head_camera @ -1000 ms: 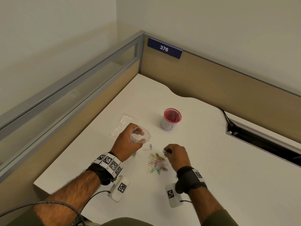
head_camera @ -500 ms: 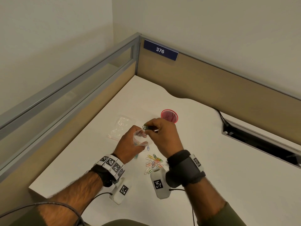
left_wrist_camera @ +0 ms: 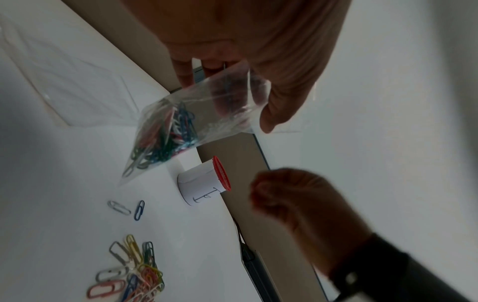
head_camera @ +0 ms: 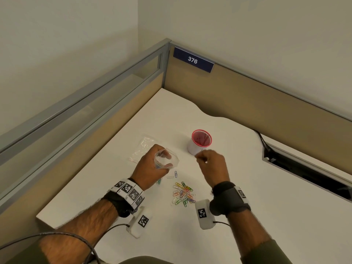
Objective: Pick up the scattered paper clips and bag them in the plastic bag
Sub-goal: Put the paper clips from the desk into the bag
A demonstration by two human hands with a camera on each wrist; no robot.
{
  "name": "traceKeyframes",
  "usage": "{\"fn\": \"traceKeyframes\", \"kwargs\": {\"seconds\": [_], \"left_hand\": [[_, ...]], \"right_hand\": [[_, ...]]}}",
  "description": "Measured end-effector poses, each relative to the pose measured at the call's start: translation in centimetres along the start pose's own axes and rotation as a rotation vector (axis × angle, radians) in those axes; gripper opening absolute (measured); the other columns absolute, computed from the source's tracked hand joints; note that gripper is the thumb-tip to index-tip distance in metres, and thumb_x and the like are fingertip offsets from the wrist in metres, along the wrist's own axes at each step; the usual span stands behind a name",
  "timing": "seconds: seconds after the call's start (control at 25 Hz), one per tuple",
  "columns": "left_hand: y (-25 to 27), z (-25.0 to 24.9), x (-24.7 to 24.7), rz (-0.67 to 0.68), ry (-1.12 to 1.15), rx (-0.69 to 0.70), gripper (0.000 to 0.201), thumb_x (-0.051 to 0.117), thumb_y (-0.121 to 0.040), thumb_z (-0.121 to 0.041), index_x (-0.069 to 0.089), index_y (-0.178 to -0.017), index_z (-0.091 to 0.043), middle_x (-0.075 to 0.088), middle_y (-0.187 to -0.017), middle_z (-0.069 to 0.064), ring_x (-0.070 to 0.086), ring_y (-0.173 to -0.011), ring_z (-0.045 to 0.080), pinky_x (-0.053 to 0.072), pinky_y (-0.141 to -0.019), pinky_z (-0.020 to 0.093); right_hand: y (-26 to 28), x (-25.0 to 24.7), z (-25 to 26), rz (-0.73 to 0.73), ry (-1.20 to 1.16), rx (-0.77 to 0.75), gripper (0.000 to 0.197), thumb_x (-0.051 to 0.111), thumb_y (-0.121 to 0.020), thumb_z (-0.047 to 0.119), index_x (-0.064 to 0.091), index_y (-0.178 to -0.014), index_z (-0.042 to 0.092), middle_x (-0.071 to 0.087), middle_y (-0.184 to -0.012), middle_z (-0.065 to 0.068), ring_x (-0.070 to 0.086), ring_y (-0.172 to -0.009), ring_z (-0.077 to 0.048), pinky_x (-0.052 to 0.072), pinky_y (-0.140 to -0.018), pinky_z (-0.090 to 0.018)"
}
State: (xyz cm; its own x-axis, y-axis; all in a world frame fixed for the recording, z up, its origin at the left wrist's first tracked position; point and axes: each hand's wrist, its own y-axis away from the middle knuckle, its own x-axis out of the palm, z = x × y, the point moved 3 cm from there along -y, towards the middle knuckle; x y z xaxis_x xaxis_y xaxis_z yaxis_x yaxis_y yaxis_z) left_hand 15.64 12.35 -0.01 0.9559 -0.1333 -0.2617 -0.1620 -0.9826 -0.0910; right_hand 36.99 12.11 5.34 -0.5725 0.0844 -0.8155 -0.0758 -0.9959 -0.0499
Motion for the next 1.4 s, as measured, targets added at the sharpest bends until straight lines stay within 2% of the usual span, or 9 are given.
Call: {"fn": "traceKeyframes", "kwargs": {"seconds": [0.16, 0.36, 0.56, 0.76, 0.88, 1.04, 1.16, 1.28, 1.4], "left_hand": [[0.1, 0.5, -1.4, -0.035, -0.011, -0.017, 0.036, 0.079, -0.077, -0.006, 0.058, -0.103, -0.02, 0.07, -0.104, -0.007, 0.062, -0.108, 0.008, 0.046, -0.096, 0.02], [0.2, 0.8, -2.9, -0.064, -0.025, -0.03, 0.036, 0.08, -0.078, -0.008, 0.058, -0.103, -0.021, 0.068, -0.105, -0.008, 0.062, -0.108, 0.007, 0.046, -0.094, 0.015], [0.2, 1.0, -3.5, -0.096, -0.006, -0.04, 0.036, 0.08, -0.077, -0.006, 0.058, -0.103, -0.019, 0.069, -0.105, -0.006, 0.062, -0.107, 0.007, 0.046, -0.094, 0.013], [0.4, 1.0, -2.9, -0.086, 0.012, -0.032, 0.037, 0.08, -0.077, -0.005, 0.058, -0.102, -0.02, 0.069, -0.104, -0.006, 0.062, -0.108, 0.009, 0.046, -0.096, 0.017], [0.7, 0.9, -2.3, -0.067, 0.01, -0.024, 0.037, 0.079, -0.077, -0.005, 0.058, -0.103, -0.019, 0.069, -0.105, -0.006, 0.062, -0.109, 0.011, 0.046, -0.097, 0.019], [0.9, 0.6, -1.5, -0.046, 0.022, -0.013, 0.036, 0.079, -0.077, -0.003, 0.058, -0.103, -0.018, 0.068, -0.106, -0.002, 0.062, -0.109, 0.012, 0.045, -0.095, 0.014], [1.1, 0.5, -1.3, -0.041, 0.021, -0.01, 0.036, 0.079, -0.077, -0.004, 0.058, -0.103, -0.019, 0.068, -0.106, -0.003, 0.062, -0.11, 0.012, 0.045, -0.097, 0.017], [1.0, 0.5, -1.4, -0.038, 0.011, -0.017, 0.036, 0.079, -0.077, -0.005, 0.058, -0.103, -0.02, 0.068, -0.107, -0.004, 0.062, -0.111, 0.011, 0.046, -0.097, 0.018], [0.9, 0.6, -1.6, -0.053, 0.005, -0.018, 0.037, 0.079, -0.077, -0.005, 0.058, -0.104, -0.018, 0.068, -0.107, -0.003, 0.062, -0.11, 0.011, 0.045, -0.094, 0.012]], "right_hand": [[-0.3, 7.4, -3.2, 0.366, 0.276, -0.001, 0.021, 0.054, -0.09, 0.012, 0.069, -0.102, 0.018, 0.066, -0.11, -0.004, 0.06, -0.103, -0.025, 0.049, -0.088, -0.035], [-1.3, 12.8, -1.5, 0.532, 0.337, -0.217, 0.025, 0.062, -0.087, 0.018, 0.065, -0.111, 0.025, 0.057, -0.122, -0.001, 0.05, -0.113, -0.023, 0.048, -0.094, -0.037], [-0.3, 13.5, -3.0, 0.483, 0.443, -0.278, 0.013, 0.049, -0.09, 0.019, 0.061, -0.095, 0.015, 0.056, -0.104, -0.008, 0.053, -0.098, -0.029, 0.048, -0.075, -0.035], [2.1, 10.4, -6.2, 0.486, 0.368, -0.134, 0.016, 0.05, -0.092, 0.023, 0.064, -0.099, 0.017, 0.058, -0.104, -0.003, 0.054, -0.102, -0.024, 0.048, -0.081, -0.032], [3.5, 8.1, -7.6, 0.492, 0.243, -0.034, 0.036, 0.061, -0.087, 0.041, 0.061, -0.118, 0.022, 0.058, -0.116, 0.003, 0.053, -0.11, -0.018, 0.046, -0.09, -0.03], [5.1, 8.0, -7.9, 0.606, 0.356, -0.09, 0.079, 0.074, -0.071, 0.049, 0.039, -0.139, 0.031, 0.042, -0.134, 0.003, 0.04, -0.123, -0.019, 0.047, -0.096, -0.037], [5.3, 9.4, -7.0, 0.579, 0.389, -0.126, 0.054, 0.07, -0.081, 0.033, 0.05, -0.13, 0.028, 0.046, -0.124, 0.0, 0.044, -0.115, -0.022, 0.05, -0.088, -0.037], [5.1, 10.1, -5.9, 0.462, 0.461, -0.183, 0.022, 0.054, -0.092, 0.021, 0.057, -0.113, 0.019, 0.052, -0.11, -0.005, 0.052, -0.103, -0.026, 0.05, -0.077, -0.034], [4.8, 10.3, -5.3, 0.435, 0.493, -0.178, 0.015, 0.049, -0.094, 0.017, 0.056, -0.106, 0.014, 0.055, -0.104, -0.008, 0.054, -0.096, -0.025, 0.04, -0.068, -0.028]]}}
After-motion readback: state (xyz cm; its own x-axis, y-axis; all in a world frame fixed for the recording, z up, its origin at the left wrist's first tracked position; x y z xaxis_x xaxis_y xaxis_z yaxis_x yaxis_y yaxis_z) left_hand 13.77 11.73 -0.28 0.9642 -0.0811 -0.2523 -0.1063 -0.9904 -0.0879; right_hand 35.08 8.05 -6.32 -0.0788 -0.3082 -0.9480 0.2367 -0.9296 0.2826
